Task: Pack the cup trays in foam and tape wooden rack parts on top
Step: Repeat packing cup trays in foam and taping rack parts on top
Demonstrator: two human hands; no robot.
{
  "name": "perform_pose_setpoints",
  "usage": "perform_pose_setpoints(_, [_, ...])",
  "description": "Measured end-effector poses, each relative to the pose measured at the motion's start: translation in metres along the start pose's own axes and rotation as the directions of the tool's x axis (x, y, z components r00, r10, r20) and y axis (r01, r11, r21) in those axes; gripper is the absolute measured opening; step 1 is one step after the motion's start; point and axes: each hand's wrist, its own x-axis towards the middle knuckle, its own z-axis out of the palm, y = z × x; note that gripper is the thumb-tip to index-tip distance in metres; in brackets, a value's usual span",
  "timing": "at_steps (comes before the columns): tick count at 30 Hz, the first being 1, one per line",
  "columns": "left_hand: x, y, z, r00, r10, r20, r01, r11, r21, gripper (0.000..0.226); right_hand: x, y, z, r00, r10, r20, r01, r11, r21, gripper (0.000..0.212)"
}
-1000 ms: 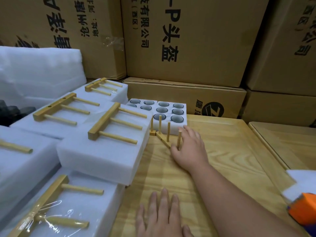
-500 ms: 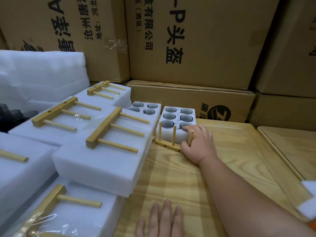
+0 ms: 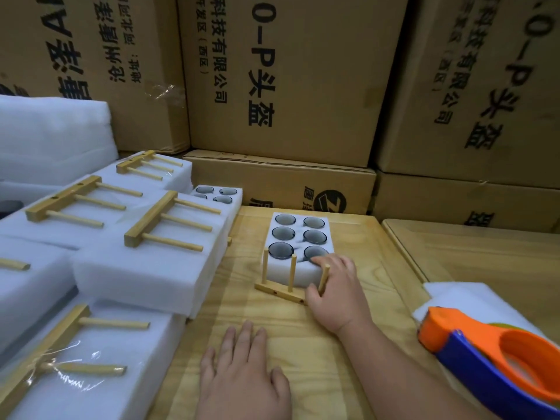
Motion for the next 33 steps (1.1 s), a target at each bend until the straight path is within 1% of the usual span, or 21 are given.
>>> perform_pose_setpoints(1, [0.001,0.002,0.002,1.000,-0.013,0.028,0.012,1.000,0.024,0.066,-0.010,-0.001,-0.005,1.000,0.003,-0.005,-0.003,1.000,-0.003,0.056])
perform_pose_setpoints(5, [-0.002,-0.002,0.008,1.000,-0.025,-0.008,0.025,0.999,-0.036,0.067,-0.047,-0.006,-0.022,1.000,-0.005,-0.021,0.005,1.000,-0.017,0.054])
perform_pose_setpoints(8, [-0.008,-0.005,0.006,0.999,0.026,-0.038,-0.028,0.998,-0.052,0.064,-0.073,-0.013,-0.031,0.999,-0.010,-0.043,0.010,1.000,-0.014,0.049])
perform_pose_setpoints(10, [-0.011,-0.007,0.006,0.996,0.065,-0.065,-0.070,0.995,-0.070,0.063,-0.089,-0.018,-0.035,0.999,-0.018,-0.045,0.017,1.000,-0.015,0.039])
perform_pose_setpoints(11, [-0.013,-0.007,0.006,0.994,0.084,-0.065,-0.090,0.992,-0.085,0.064,-0.096,-0.020,-0.037,0.999,-0.020,-0.041,0.019,1.000,-0.013,0.034])
perform_pose_setpoints(13, [-0.015,-0.008,0.005,0.990,0.131,-0.060,-0.137,0.983,-0.118,0.068,-0.108,-0.024,-0.041,0.999,-0.027,-0.043,0.026,1.000,-0.003,0.032])
perform_pose_setpoints(17, [-0.019,-0.010,0.002,0.974,0.217,-0.069,-0.226,0.959,-0.173,0.080,-0.128,-0.031,-0.047,0.996,-0.037,-0.086,0.039,0.999,0.019,0.040])
perform_pose_setpoints(20, [-0.022,-0.012,0.002,0.968,0.240,-0.076,-0.251,0.947,-0.201,0.081,-0.139,-0.035,-0.053,0.995,-0.033,-0.095,0.037,0.998,0.041,0.053])
perform_pose_setpoints(22, [-0.022,-0.012,0.002,0.971,0.229,-0.072,-0.239,0.953,-0.189,0.079,-0.145,-0.038,-0.057,0.994,-0.029,-0.102,0.035,0.998,0.059,0.057])
perform_pose_setpoints(26, [-0.022,-0.011,0.002,0.981,0.179,-0.069,-0.189,0.962,-0.196,0.079,-0.153,-0.042,-0.063,0.988,-0.060,-0.139,0.074,0.992,0.101,0.046])
perform_pose_setpoints(30, [-0.023,-0.011,0.002,0.989,0.135,-0.059,-0.144,0.973,-0.183,0.088,-0.156,-0.044,-0.065,0.980,-0.054,-0.191,0.090,0.979,0.182,0.036])
perform_pose_setpoints(33, [-0.023,-0.012,0.001,0.995,0.078,-0.067,-0.090,0.974,-0.207,0.100,-0.156,-0.044,-0.065,0.969,-0.068,-0.239,0.112,0.977,0.179,0.031])
